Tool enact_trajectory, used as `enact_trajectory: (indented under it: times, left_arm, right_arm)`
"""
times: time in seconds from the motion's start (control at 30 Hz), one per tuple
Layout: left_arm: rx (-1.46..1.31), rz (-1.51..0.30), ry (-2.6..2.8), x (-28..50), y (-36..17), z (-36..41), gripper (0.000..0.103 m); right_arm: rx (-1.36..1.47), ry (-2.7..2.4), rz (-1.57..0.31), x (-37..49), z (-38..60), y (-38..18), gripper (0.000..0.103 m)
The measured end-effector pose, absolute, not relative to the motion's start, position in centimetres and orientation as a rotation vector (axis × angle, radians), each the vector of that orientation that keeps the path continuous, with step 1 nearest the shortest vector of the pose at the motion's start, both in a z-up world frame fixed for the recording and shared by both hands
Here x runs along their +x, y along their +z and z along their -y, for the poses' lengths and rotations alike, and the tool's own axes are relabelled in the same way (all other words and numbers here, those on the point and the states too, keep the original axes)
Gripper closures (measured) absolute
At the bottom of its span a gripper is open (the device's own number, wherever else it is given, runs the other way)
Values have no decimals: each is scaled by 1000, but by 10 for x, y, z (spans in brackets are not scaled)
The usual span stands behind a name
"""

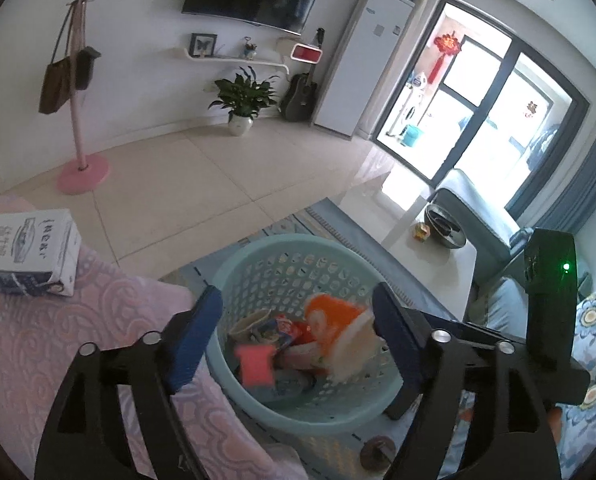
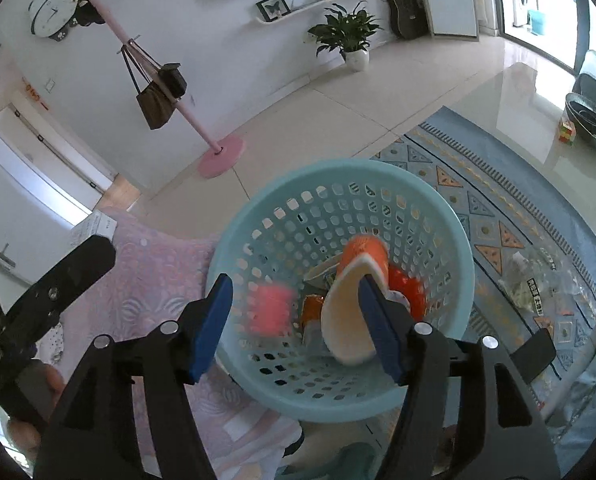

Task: Collect trash
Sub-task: 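Carry the pink packet and orange cup to the basket and open both tools, then grasp the white polka-dot pouch with left tool while right tool grasps white milk box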

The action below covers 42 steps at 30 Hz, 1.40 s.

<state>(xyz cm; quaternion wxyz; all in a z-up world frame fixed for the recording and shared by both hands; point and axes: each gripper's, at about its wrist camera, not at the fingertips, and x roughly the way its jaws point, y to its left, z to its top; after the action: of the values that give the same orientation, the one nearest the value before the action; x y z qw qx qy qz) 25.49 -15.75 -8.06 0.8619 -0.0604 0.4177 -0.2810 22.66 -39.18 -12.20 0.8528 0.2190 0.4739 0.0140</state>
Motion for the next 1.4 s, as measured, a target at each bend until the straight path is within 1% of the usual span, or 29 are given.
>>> enact_trajectory:
  times: [0.3, 0.63, 0.9, 0.97, 1.0, 1.17, 1.4]
  left_arm:
    - [-183, -858, -565, 239, -68, 125, 27]
    - [-255, -772, -493, 213, -38, 64, 27]
    - [-304, -709, -325, 192, -21, -9, 27]
    - [-305, -698, -257, 186, -21, -32, 25]
    - [-306, -693, -218, 184, -21, -44, 23]
    - [-319, -711, -47, 179, -33, -103, 22]
    - [-382, -785, 82, 182, -72, -166, 22]
  right_arm:
    - [447, 72, -949, 214, 373, -95, 41]
    - [356, 223, -840, 211, 315, -55, 41]
    - [205, 301, -684, 223, 242, -28, 27]
    - [170, 315, -645, 226, 226, -27, 20]
    - [151, 325, -634, 230, 218, -28, 19]
    - [38, 395, -645, 261, 172, -44, 19]
    - [-14, 473, -707, 318, 133, -71, 19]
